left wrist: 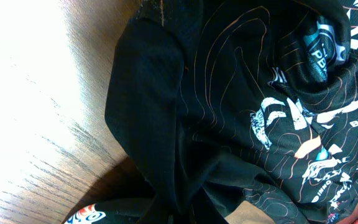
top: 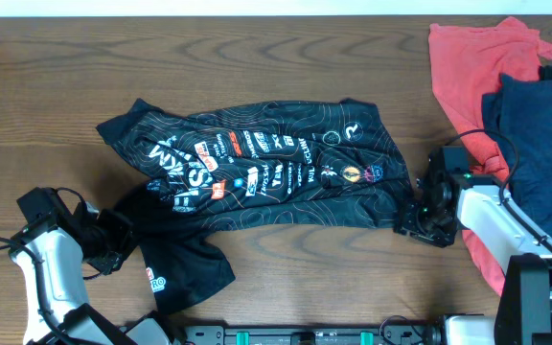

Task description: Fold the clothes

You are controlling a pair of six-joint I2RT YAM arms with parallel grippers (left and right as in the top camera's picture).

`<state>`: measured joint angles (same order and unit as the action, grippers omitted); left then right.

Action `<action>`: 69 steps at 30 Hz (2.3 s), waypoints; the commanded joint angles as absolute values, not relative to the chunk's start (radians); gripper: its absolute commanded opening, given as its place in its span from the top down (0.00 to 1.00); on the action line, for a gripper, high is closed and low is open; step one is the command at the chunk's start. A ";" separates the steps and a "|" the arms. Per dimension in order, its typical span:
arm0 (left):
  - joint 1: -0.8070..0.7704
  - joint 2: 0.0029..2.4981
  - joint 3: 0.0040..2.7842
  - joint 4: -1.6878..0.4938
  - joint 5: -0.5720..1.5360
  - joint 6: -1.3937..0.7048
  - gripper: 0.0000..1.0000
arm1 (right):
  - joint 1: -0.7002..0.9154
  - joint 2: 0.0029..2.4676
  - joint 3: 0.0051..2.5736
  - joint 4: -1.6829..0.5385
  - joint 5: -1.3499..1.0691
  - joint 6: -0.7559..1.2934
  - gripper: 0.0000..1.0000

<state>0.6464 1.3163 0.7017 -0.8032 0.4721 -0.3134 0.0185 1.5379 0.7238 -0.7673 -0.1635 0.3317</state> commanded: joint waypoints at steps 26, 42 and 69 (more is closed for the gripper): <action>0.651 1.310 0.720 -0.807 0.475 -0.299 0.94 | 0.067 1.545 0.646 -0.554 -0.210 0.389 0.70; 0.651 1.280 0.764 -0.824 0.603 -0.269 0.94 | 0.028 1.517 0.828 -0.613 -0.252 0.384 0.99; 0.649 1.095 1.642 -0.942 0.909 -0.270 0.94 | -0.082 1.227 1.659 -0.955 -0.134 0.249 0.99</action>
